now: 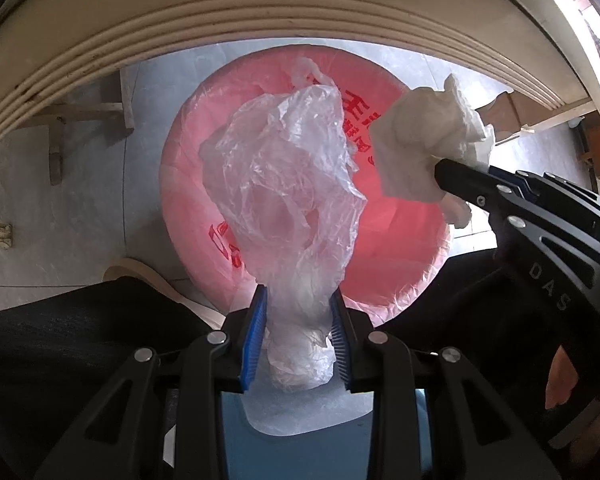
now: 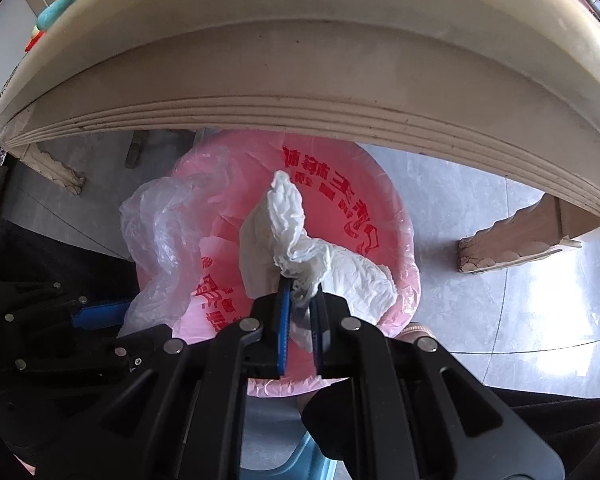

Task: Collect trash
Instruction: 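Open the right tool to drop the tissue while the left tool releases the bag, then move both open tools back up over the table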

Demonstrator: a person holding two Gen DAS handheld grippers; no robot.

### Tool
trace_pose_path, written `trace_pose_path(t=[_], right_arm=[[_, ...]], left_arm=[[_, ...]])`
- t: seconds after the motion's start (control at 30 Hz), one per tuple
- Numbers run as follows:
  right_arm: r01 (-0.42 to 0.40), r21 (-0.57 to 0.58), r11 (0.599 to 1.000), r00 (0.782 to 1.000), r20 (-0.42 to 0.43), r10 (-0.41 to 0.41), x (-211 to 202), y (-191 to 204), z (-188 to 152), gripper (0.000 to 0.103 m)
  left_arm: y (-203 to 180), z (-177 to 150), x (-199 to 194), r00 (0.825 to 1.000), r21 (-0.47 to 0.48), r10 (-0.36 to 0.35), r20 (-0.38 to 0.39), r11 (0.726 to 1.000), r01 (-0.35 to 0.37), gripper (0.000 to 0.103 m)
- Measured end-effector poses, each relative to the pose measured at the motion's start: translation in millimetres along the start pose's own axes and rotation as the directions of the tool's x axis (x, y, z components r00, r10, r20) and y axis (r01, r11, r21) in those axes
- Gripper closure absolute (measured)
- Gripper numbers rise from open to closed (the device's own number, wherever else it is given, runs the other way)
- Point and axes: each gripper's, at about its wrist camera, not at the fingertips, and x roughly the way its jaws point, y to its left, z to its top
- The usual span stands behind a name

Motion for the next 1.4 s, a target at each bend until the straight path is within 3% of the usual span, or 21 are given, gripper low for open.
trace_pose_path(t=[0.57, 0.63, 0.7, 0.77, 0.93, 1.0, 1.13, 1.4], right_arm=[[-0.002, -0.021, 1.0, 1.0, 0.008, 0.003, 9, 5, 4, 0.093], [-0.004, -0.024, 1.0, 1.0, 0.019, 0.004, 7, 5, 4, 0.088], [0.002, -0.021, 1.0, 0.999, 0.039, -0.001, 4, 4, 4, 0.057], [0.004, -0.013, 1.0, 0.998, 0.07, -0.003, 0, 3, 4, 0.04], [-0.008, 0.004, 1.0, 0.994, 0.111, 0.008, -8, -2, 8, 0.031], [-0.016, 0.015, 1.0, 0.994, 0.11, 0.014, -8, -4, 9, 0.03], [-0.037, 0.048, 0.998, 0.993, 0.117, 0.031, -11, -12, 11, 0.029], [-0.02, 0.077, 0.997, 0.985, 0.175, 0.006, -30, -20, 10, 0.027]], left_arm=[[11, 11, 4, 0.999, -0.067, -0.052, -0.005, 0.996, 0.051, 0.072], [10, 13, 2, 0.999, -0.065, -0.052, 0.007, 0.997, 0.052, 0.071], [10, 13, 0, 0.999, -0.063, -0.046, 0.012, 0.997, 0.047, 0.065], [12, 14, 0, 0.999, -0.074, -0.042, 0.016, 0.996, 0.043, 0.063], [16, 15, -4, 0.999, -0.098, -0.036, 0.034, 0.994, 0.039, 0.052], [17, 16, -7, 0.998, -0.106, -0.029, 0.052, 0.994, 0.035, 0.04], [19, 18, -15, 0.995, -0.126, -0.018, 0.095, 0.992, 0.03, 0.028], [22, 13, -32, 0.987, -0.125, 0.03, 0.158, 0.992, -0.01, 0.027]])
